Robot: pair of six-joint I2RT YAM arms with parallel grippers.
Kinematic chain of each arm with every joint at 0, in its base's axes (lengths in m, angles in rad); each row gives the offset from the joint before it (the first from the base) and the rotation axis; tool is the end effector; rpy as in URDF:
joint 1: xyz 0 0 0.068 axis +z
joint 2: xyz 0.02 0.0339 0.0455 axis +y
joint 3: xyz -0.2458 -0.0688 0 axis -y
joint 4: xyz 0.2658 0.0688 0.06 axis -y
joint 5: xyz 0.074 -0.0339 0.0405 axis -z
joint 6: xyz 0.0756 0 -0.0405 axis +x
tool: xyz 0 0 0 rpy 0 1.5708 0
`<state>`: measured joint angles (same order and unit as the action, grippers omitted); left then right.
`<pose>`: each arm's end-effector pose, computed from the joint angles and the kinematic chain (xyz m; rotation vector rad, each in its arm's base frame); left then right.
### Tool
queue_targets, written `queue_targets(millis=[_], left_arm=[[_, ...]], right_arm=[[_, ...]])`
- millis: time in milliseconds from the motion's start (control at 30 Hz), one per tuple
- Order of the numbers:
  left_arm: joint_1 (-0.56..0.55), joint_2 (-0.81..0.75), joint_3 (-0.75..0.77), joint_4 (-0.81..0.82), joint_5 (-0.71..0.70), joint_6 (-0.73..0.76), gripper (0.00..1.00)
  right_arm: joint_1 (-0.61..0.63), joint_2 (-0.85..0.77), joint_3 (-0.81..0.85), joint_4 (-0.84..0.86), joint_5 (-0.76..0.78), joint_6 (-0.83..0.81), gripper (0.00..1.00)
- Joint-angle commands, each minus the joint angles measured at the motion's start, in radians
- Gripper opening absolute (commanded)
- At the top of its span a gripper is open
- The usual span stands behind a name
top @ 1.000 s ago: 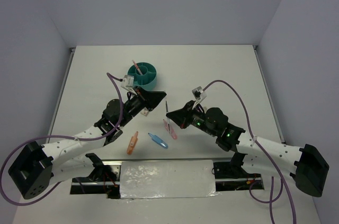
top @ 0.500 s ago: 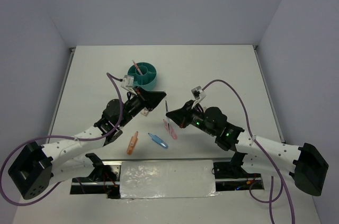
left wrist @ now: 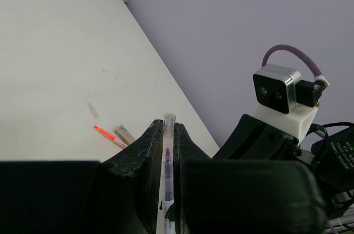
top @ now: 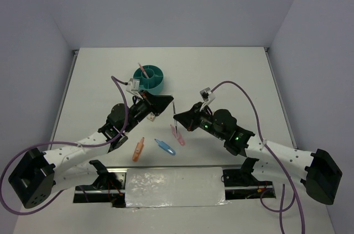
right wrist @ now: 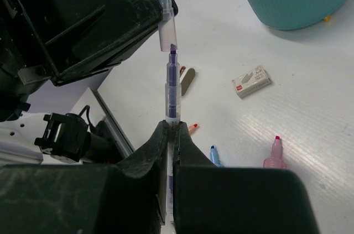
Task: Sort the stationery into containers
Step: Close the pen cap on the pen.
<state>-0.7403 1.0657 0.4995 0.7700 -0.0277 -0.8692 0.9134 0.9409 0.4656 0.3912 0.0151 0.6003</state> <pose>0.2259 -0.2035 0.2669 -0.1219 1.4938 -1.3116 0.1769 0.2273 0.2313 -0.2659 1.7638 1.1160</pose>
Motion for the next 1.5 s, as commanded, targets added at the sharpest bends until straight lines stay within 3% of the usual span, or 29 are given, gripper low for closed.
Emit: queue_targets(millis=[0,267,400,633,733,767,867,1033,1100,1133,1167,1233,1300,1333,1367,1467], left_arm=[[0.001,-0.012,0.020,0.048,0.017,0.006,0.00],[0.002,-0.001,0.036,0.032,0.020,0.006,0.00],[0.002,0.036,0.059,0.041,0.097,0.013,0.00],[0.002,0.040,0.076,-0.001,0.150,0.038,0.02],[0.002,0.020,0.129,-0.098,0.129,0.081,0.25],[0.001,0.010,0.142,-0.121,0.115,0.093,0.40],[0.001,0.002,0.185,-0.188,0.101,0.130,0.51],[0.002,0.002,0.206,-0.213,0.109,0.147,0.50],[0.001,-0.001,0.201,-0.209,0.112,0.147,0.36],[0.002,0.000,0.200,-0.212,0.115,0.147,0.20],[0.002,0.002,0.198,-0.215,0.115,0.150,0.11],[0.001,0.002,0.201,-0.216,0.124,0.154,0.00],[0.002,-0.004,0.201,-0.206,0.153,0.162,0.00],[0.002,-0.012,0.205,-0.192,0.167,0.180,0.00],[0.002,-0.021,0.209,-0.187,0.179,0.188,0.00],[0.002,-0.059,0.218,-0.175,0.218,0.229,0.00]], right_arm=[[-0.024,-0.013,0.068,0.015,0.005,-0.030,0.00],[-0.041,0.002,0.136,-0.003,-0.040,-0.079,0.00],[-0.050,0.003,0.174,0.031,-0.050,-0.171,0.00],[-0.202,0.019,0.280,0.043,-0.190,-0.256,0.00],[-0.174,0.033,0.278,0.051,-0.273,-0.289,0.00],[-0.150,0.032,0.263,0.052,-0.271,-0.298,0.00],[-0.120,0.027,0.251,0.020,-0.248,-0.310,0.00],[-0.113,0.018,0.245,0.006,-0.228,-0.306,0.00],[-0.113,0.016,0.249,0.003,-0.228,-0.306,0.00],[-0.111,0.018,0.252,0.003,-0.227,-0.306,0.00],[-0.111,0.021,0.254,0.000,-0.227,-0.306,0.00],[-0.111,0.032,0.257,-0.003,-0.228,-0.304,0.00],[-0.116,0.051,0.255,0.000,-0.275,-0.300,0.10],[-0.113,0.061,0.252,0.005,-0.299,-0.301,0.34],[-0.113,0.070,0.249,0.005,-0.316,-0.297,0.42],[-0.111,0.105,0.226,0.032,-0.375,-0.280,0.50]])
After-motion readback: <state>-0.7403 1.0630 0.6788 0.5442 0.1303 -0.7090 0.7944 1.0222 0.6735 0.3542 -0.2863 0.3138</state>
